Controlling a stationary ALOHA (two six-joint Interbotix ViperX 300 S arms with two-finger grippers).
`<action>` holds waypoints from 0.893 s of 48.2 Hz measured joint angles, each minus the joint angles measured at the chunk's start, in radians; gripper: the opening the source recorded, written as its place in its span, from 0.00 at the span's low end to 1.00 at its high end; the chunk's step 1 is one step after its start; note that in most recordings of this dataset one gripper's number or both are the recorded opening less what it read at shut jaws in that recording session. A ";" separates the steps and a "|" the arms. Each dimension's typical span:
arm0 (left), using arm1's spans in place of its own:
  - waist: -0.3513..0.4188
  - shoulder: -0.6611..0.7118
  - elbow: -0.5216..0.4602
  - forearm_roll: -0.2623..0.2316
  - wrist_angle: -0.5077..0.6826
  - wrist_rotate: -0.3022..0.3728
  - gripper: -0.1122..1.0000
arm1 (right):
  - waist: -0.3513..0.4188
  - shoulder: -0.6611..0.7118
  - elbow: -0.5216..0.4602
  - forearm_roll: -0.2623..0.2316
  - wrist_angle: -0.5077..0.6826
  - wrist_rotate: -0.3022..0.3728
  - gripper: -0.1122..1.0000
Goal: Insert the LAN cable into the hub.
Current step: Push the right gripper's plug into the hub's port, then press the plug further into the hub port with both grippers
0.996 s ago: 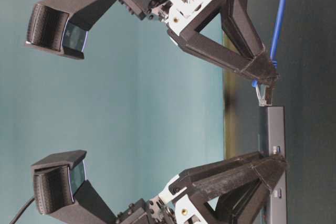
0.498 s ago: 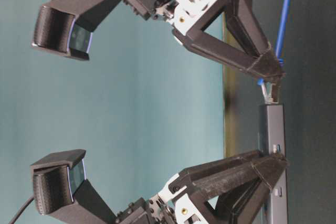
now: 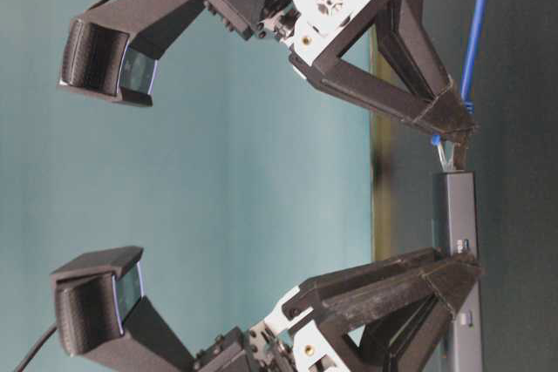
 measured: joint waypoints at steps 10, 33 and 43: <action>-0.002 0.015 -0.012 0.000 0.002 0.008 0.35 | -0.002 0.006 -0.009 0.000 0.005 0.000 0.24; 0.000 0.054 -0.078 0.000 0.063 0.031 0.35 | -0.003 0.035 -0.055 0.000 0.141 0.000 0.24; 0.002 0.071 -0.112 0.000 0.121 0.049 0.35 | -0.003 0.043 -0.057 0.000 0.143 0.000 0.24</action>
